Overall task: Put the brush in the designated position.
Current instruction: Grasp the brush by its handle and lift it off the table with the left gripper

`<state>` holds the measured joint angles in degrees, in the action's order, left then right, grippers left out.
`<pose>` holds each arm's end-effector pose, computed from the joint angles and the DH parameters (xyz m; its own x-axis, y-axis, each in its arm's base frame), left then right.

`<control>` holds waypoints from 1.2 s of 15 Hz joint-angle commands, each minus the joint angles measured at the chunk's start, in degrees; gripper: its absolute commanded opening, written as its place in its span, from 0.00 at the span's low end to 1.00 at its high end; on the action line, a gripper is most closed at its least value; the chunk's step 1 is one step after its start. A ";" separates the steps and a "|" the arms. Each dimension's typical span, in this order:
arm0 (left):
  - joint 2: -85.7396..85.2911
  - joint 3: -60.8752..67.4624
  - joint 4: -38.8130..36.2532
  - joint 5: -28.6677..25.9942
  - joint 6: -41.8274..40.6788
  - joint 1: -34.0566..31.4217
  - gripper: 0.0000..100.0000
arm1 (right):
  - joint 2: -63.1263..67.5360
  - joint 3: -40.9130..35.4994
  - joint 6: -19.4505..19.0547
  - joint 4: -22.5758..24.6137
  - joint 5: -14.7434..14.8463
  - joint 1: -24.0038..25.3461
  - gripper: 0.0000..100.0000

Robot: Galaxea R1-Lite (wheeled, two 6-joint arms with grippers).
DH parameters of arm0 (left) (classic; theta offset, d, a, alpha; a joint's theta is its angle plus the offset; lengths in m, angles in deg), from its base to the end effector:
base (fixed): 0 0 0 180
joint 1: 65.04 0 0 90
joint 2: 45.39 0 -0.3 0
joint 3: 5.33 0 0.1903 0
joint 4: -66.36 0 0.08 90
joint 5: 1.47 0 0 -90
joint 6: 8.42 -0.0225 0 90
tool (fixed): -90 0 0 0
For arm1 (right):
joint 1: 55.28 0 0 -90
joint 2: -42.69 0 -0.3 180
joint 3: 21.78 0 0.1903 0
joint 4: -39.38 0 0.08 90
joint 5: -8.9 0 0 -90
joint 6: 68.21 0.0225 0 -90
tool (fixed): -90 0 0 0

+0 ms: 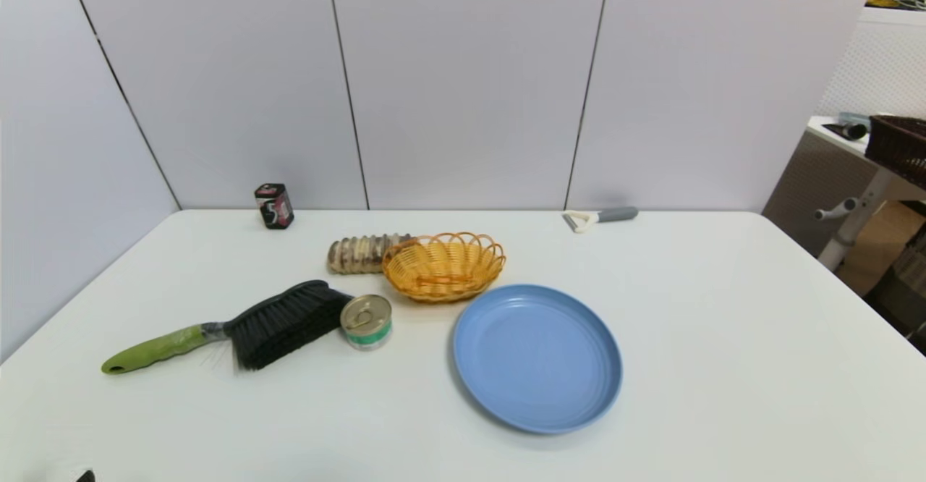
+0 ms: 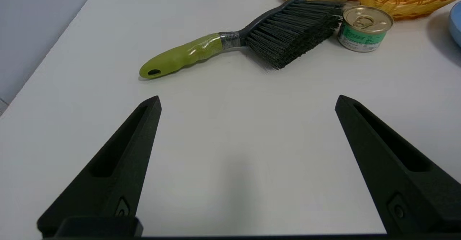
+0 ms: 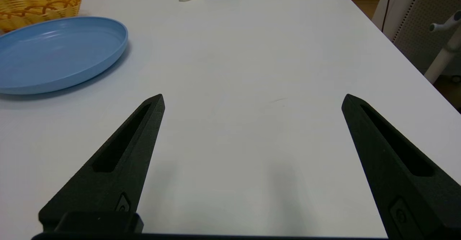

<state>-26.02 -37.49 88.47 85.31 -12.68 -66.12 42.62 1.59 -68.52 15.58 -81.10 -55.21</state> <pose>0.0037 -0.0012 0.1250 0.9861 -0.0376 -0.1617 0.0485 0.9968 0.0642 -0.0229 0.0000 0.0747 1.0000 0.0012 -0.0063 -0.0013 1.0000 -0.0054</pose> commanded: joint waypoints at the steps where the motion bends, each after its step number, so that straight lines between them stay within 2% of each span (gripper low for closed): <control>1: 25.89 -8.35 -6.22 -3.73 -11.73 -2.88 1.00 | 0.07 -0.09 -0.05 0.00 0.00 0.01 1.00; 4: 36.35 -13.80 -6.30 -5.92 -18.58 -2.97 1.00 | 0.07 -0.09 -0.05 0.00 0.00 0.01 1.00; 6: 44.70 -20.21 -4.46 -13.66 -28.87 -6.49 1.00 | 0.07 -0.09 -0.05 0.00 0.00 0.01 1.00; 9: 56.30 -31.20 4.16 -26.93 -50.49 -16.07 1.00 | 0.07 -0.09 -0.05 0.00 0.00 0.01 1.00; 11: 64.21 -37.44 11.98 -32.55 -63.76 -19.85 1.00 | 0.07 -0.09 -0.05 0.00 0.00 0.01 1.00; 14: 72.39 -44.91 19.54 -34.31 -75.54 -20.64 1.00 | 0.07 -0.09 -0.05 0.00 0.00 0.01 1.00; 18: 80.65 -49.39 23.67 -34.84 -81.95 -20.64 1.00 | 0.07 -0.09 -0.05 0.00 0.00 0.01 1.00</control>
<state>47.16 -83.85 110.14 50.93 -91.02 -86.46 42.62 1.59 -68.52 15.58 -81.10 -55.21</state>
